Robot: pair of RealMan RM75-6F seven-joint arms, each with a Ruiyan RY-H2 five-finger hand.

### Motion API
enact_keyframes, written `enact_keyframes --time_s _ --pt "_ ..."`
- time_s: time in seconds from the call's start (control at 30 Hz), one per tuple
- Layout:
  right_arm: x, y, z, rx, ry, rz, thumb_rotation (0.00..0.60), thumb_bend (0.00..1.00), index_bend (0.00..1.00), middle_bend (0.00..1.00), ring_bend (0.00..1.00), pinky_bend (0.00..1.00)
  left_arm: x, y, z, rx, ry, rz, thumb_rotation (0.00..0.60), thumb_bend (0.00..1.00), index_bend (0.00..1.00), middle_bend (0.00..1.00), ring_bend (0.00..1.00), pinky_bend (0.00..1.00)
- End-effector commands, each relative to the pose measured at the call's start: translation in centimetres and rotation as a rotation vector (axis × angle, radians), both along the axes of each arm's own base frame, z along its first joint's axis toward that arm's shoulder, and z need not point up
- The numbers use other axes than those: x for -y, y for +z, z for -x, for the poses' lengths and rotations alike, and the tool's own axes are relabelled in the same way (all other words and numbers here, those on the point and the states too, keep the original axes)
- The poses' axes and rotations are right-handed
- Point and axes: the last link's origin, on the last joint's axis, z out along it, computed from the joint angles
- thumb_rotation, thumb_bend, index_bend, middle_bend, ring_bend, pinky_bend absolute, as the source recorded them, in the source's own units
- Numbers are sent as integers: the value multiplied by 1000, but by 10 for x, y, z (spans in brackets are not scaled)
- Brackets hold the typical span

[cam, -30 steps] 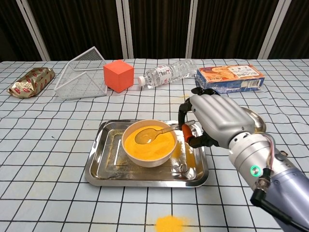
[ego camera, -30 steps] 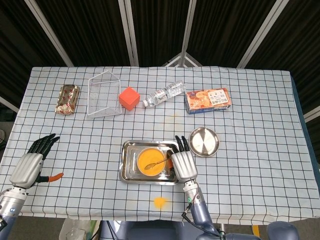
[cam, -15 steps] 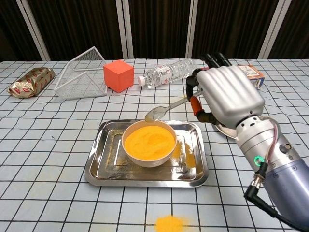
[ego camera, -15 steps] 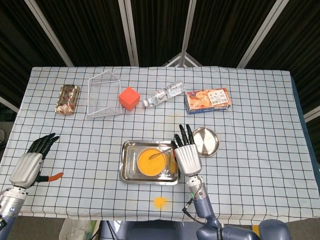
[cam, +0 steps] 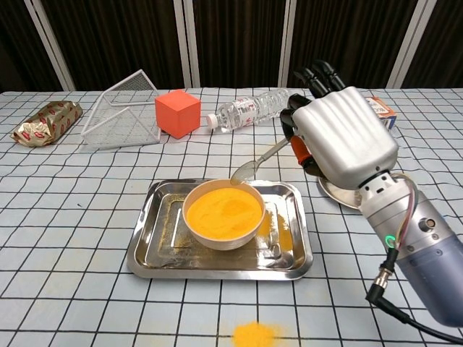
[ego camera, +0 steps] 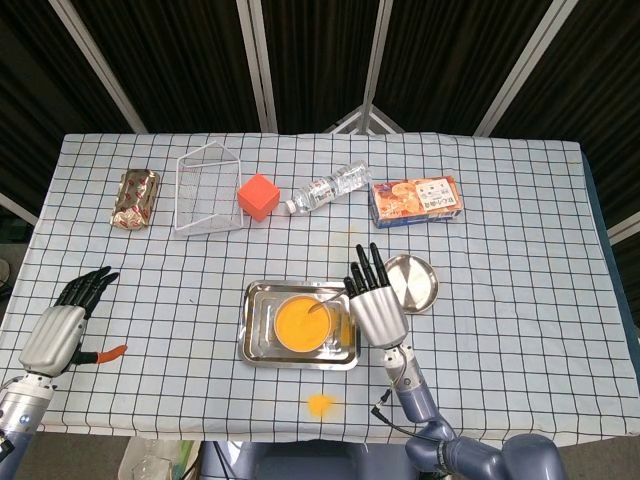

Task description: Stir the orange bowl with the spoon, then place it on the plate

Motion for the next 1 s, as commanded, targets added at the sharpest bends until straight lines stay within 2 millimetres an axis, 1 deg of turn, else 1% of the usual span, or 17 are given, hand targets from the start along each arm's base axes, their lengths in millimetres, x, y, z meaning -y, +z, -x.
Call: enact_keyframes --time_s 0.03,0.43,0.63,1.0 --pt "0 -3 -2 -7 19 -1 600 644 802 379 90 0 0 0 0 2 1 0 600 0 0 0 0 20" --pt "-3 -20 -10 -20 26 -19 600 644 802 379 90 0 1 2 1 7 9 7 600 0 0 0 0 20" --pt "0 -24 -15 -50 49 -19 600 644 802 380 89 0 3 3 1 13 14 7 600 0 0 0 0 20" --pt "2 -36 -10 -103 45 -36 600 644 802 379 90 0 2 3 2 17 25 9 600 0 0 0 0 20"
